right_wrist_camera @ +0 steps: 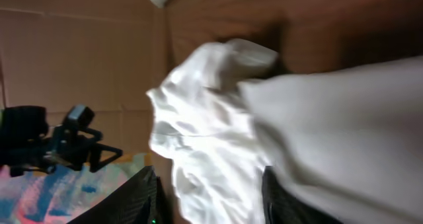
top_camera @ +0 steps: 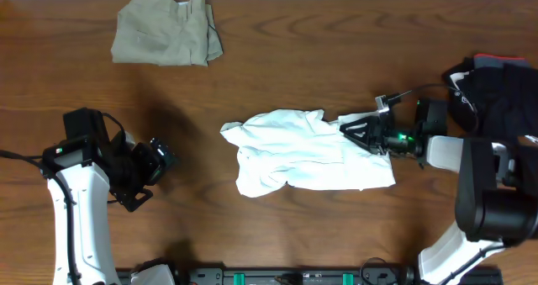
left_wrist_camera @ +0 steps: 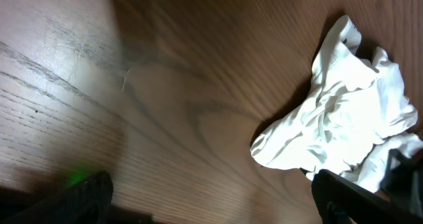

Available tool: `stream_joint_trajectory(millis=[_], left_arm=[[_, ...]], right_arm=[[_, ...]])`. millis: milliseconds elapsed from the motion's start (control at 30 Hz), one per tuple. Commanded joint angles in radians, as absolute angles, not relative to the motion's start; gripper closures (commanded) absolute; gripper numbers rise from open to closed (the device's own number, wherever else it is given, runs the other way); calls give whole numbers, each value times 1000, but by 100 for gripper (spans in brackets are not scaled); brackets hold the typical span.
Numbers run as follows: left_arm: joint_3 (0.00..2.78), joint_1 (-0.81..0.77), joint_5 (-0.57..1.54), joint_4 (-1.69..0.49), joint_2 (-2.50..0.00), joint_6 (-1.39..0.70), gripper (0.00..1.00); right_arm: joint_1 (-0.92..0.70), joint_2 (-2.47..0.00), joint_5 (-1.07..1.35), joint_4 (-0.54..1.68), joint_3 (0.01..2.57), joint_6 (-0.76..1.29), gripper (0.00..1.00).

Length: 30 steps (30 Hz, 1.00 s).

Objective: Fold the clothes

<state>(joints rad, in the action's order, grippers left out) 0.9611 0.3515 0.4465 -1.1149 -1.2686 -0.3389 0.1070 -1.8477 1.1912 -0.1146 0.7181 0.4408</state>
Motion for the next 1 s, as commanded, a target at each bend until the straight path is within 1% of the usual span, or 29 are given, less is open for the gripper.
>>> stream_joint_trajectory(millis=[0, 67, 133, 200, 267, 400, 500, 633, 767, 967], left_arm=[[953, 349, 456, -1118, -1267, -325, 2], [953, 349, 456, -1118, -1267, -325, 2], [953, 349, 456, -1118, -1267, -325, 2], [953, 349, 456, -1118, -1267, -325, 2], [953, 349, 456, -1117, -1267, -325, 2], [953, 349, 456, -1118, -1267, -325, 2], [953, 349, 456, -1118, -1267, -325, 2], [953, 349, 456, -1117, -1267, -326, 2], [953, 349, 456, -1118, -1267, -326, 2], [953, 349, 456, -1119, -1267, -326, 2]], right_arm=[[96, -1722, 1244, -112, 734, 499, 50], [94, -1658, 1267, -104, 734, 506, 50], [93, -1597, 1325, -79, 734, 507, 48], [93, -1568, 1383, -53, 734, 478, 47], [93, -1562, 1407, -3, 732, 428, 43], [93, -1585, 1321, 202, 718, 253, 38], [91, -1631, 1267, 342, 701, 126, 37], [90, -1706, 1228, 375, 672, 66, 37], [91, -1809, 1126, 371, 637, 14, 33], [91, -1954, 1182, 327, 636, 2, 35]])
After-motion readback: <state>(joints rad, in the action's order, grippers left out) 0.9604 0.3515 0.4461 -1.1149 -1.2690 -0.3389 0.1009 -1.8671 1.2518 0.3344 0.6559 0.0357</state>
